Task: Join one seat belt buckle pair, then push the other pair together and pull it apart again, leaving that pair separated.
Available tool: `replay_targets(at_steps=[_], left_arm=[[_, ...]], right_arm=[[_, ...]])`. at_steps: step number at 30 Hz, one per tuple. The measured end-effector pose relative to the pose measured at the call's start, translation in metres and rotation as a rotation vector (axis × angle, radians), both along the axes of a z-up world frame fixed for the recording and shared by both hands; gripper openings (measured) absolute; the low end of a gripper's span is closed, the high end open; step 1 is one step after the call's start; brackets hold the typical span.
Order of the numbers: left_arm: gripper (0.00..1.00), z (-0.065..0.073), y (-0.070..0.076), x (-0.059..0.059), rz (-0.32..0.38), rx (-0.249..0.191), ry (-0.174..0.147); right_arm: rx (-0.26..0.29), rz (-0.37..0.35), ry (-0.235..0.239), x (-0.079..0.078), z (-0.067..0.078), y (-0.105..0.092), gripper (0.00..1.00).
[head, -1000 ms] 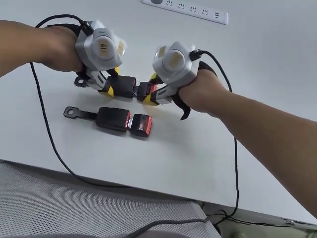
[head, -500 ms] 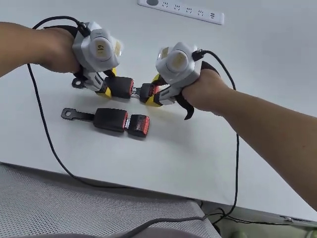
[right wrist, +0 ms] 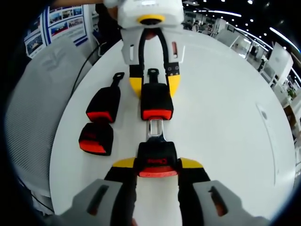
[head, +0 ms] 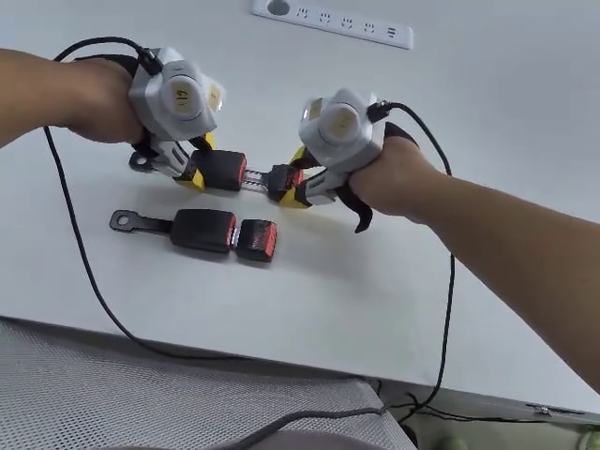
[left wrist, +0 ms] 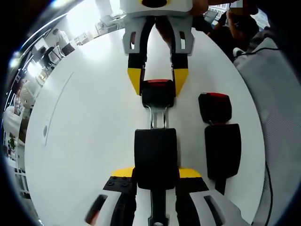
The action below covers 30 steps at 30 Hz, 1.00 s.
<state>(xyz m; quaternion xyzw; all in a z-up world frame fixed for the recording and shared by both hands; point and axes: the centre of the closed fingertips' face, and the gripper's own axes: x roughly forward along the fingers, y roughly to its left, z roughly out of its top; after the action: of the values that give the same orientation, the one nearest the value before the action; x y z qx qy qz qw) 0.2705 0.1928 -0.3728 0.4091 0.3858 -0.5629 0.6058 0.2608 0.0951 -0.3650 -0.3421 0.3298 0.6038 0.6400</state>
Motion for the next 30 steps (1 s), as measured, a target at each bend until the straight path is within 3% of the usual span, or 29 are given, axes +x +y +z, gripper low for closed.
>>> replay_targets(at_steps=[30], left_arm=[[0.32, 0.002, 0.001, -0.001, 0.02, -0.02, -0.01]], right_arm=[[-0.071, -0.067, 0.017, -0.006, 0.001, -0.104, 0.33]])
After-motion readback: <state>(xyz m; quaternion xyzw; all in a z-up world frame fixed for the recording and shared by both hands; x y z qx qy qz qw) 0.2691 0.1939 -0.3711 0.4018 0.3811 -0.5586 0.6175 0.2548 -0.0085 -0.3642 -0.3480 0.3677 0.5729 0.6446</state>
